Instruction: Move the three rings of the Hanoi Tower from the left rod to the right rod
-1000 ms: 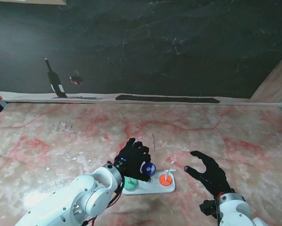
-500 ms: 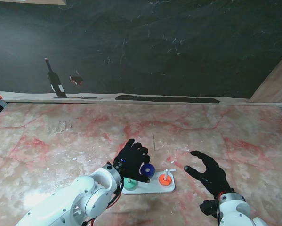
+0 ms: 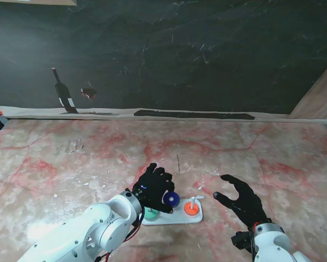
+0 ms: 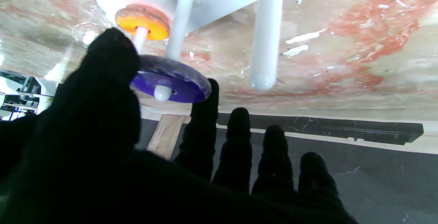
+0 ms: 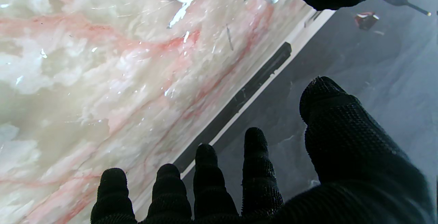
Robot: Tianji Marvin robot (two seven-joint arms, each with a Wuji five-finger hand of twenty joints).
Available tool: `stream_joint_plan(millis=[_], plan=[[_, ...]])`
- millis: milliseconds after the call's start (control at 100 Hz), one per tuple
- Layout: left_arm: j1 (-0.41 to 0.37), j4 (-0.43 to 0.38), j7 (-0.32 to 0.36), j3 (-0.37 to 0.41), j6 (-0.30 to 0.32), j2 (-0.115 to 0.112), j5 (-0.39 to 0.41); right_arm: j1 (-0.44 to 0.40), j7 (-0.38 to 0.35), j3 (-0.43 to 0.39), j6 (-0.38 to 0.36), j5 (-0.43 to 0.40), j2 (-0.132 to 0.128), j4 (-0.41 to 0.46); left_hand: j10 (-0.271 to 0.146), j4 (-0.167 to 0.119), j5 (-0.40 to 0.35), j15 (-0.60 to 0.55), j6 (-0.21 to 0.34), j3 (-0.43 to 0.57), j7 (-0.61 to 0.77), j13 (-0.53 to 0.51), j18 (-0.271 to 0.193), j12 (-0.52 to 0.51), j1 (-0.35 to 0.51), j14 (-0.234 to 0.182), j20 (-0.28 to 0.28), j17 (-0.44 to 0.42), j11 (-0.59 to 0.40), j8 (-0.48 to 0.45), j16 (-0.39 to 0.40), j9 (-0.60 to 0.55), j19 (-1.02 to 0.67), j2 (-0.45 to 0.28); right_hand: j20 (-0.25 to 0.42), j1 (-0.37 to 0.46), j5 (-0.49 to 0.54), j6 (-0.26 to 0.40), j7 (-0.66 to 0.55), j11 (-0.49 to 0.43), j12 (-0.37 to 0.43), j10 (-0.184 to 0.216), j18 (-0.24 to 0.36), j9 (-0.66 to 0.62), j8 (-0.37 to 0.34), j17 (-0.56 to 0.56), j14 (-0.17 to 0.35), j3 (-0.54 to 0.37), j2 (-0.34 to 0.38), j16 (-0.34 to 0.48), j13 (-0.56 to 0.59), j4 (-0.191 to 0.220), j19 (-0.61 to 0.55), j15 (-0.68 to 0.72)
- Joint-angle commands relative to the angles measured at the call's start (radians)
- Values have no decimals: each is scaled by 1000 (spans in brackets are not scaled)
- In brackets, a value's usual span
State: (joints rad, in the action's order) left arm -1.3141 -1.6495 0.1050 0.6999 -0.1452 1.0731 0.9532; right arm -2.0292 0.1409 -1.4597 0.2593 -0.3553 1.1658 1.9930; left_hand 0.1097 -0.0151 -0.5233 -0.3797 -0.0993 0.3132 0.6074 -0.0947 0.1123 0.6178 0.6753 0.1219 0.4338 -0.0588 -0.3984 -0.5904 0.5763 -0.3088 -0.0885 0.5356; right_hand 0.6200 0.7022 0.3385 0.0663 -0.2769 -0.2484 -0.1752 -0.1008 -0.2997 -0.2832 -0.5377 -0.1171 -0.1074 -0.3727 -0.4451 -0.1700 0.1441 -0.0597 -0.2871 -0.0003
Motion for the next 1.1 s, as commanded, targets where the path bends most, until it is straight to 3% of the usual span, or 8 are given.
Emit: stream_joint_plan(millis=[0, 200, 440, 570, 600, 780, 960, 1090], plan=[[-3, -13, 12, 4, -3, -6, 5, -6, -3, 3, 0, -2, 1, 2, -17, -9, 37, 35, 33, 63, -33, 13, -10, -12, 30, -4, -22, -2, 21, 24, -9, 42, 17, -4, 21, -17, -33, -5, 16, -15, 0, -1, 7, 28, -7, -11, 0, -1, -12, -8, 6, 14, 14, -5], [-7, -36, 78, 11, -10, -18, 20, -4, -9, 3, -2, -2, 0, 1, -17, 10, 161, 146, -1, -11, -206, 33, -9, -62, 30, -12, -96, 6, 100, 130, -6, 131, 49, 10, 21, -19, -38, -3, 19, -13, 1, -1, 6, 32, -6, -11, 0, -2, -14, -8, 4, 14, 14, -6], [-32, -51, 89, 33, -25, -21, 23, 2, -18, 4, -4, -5, -3, -2, 2, 27, 291, 221, -39, -85, -316, 58, -2, -99, 11, -9, -144, 8, 232, 188, 14, 171, 65, 7, 20, -18, -40, -4, 20, -13, 1, -1, 5, 34, -6, -11, -1, -5, -19, -8, 4, 14, 15, -6], [-102, -92, 70, 98, -28, -21, 36, 13, -33, 10, -2, -16, -7, -4, 3, 26, 290, 232, -37, -150, -344, 55, -1, -84, 5, -7, -155, 9, 238, 198, 22, 167, 63, -54, 20, -14, -40, -4, 19, -14, 0, -1, 5, 34, -6, -11, -1, -6, -23, -8, 5, 14, 15, -6], [-126, -107, 63, 120, -28, -21, 42, 15, -39, 11, 2, -21, -9, -4, 0, 13, 290, 226, -37, -194, -341, 54, -1, -77, 13, -8, -155, 7, 225, 191, 26, 166, 57, -85, 20, -11, -39, -4, 19, -14, 0, -1, 5, 33, -6, -11, -1, -7, -24, -8, 6, 15, 15, -6], [-303, -200, -5, 284, -12, -16, 68, 20, -88, 14, 19, -86, -24, 16, -9, -12, 248, 211, -28, -230, -339, 45, 4, -76, 4, -9, -139, 4, 189, 183, 18, 151, 42, -148, 20, 12, -18, -5, 8, -27, -5, 1, 9, 21, -10, -10, -1, -10, -41, -8, 13, 15, 15, -4], [-447, -260, -59, 409, -28, -9, 79, 17, -205, -9, 1, -188, -55, 44, -5, -26, 211, 187, -29, -252, -318, 36, 6, -80, 2, -3, -119, 1, 153, 170, 8, 136, 31, -191, 16, 53, 1, -2, -17, -71, -27, 13, 9, 25, -27, -10, 5, -3, -55, -9, 20, 15, 20, -3], [-503, -272, -71, 461, -51, -5, 66, 16, -289, -30, -75, -292, -79, 35, -5, -28, 210, 188, -34, -257, -323, 38, 4, -88, 9, -3, -117, 1, 151, 171, -1, 138, 33, -192, 12, 60, 11, 18, -42, -90, -34, 32, 10, 24, -53, -9, 16, 3, -85, -12, 28, 17, 24, -2]])
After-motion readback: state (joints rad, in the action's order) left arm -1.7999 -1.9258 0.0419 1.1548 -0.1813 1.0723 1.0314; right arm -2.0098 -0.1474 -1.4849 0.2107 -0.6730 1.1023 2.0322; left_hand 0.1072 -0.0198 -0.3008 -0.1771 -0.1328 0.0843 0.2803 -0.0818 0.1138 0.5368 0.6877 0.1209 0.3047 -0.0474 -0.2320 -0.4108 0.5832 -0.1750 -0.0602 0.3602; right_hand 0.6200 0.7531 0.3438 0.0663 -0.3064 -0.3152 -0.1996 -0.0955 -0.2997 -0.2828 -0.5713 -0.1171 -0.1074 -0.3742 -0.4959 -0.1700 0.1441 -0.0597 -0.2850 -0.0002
